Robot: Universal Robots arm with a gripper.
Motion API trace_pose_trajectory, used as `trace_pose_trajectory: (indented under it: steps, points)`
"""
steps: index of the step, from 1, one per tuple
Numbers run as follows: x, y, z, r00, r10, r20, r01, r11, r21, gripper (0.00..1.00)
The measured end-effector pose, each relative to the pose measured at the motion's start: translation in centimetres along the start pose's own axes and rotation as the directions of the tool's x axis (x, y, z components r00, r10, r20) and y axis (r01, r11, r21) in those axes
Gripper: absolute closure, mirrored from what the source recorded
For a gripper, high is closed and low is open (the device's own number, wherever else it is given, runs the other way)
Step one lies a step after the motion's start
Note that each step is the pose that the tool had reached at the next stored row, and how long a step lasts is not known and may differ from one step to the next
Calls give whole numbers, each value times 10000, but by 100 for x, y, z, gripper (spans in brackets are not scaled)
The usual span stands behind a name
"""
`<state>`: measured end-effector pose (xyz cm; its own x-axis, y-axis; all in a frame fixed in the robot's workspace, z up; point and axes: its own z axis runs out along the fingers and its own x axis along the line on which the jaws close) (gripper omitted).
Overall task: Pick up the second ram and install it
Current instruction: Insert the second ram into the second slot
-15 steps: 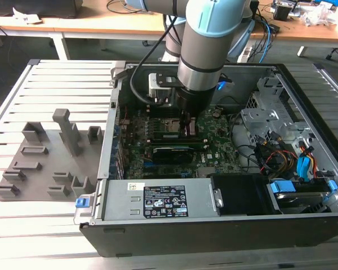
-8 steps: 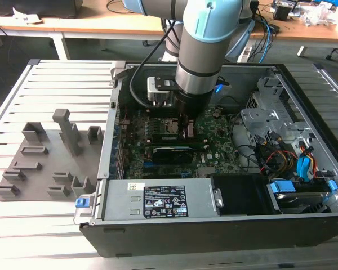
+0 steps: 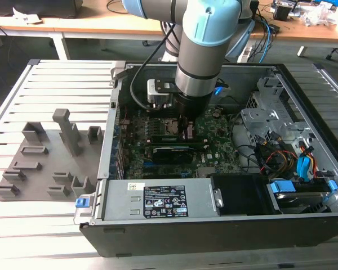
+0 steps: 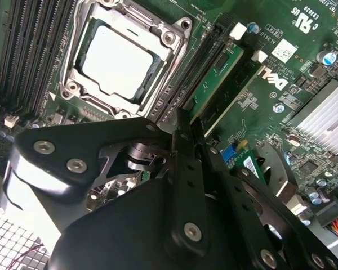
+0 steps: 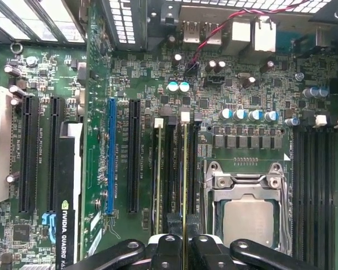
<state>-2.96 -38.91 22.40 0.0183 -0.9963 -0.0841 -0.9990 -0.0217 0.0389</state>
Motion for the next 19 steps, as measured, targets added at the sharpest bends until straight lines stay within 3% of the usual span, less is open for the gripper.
trace_pose_trajectory:
  steps: [5, 19]
  points:
    - [3, -1, 33, 10000, 0, -2, 0, 10000, -1, 86]
    - [-14, -25, 31, 10000, 3, -13, -3, 10000, -4, 86]
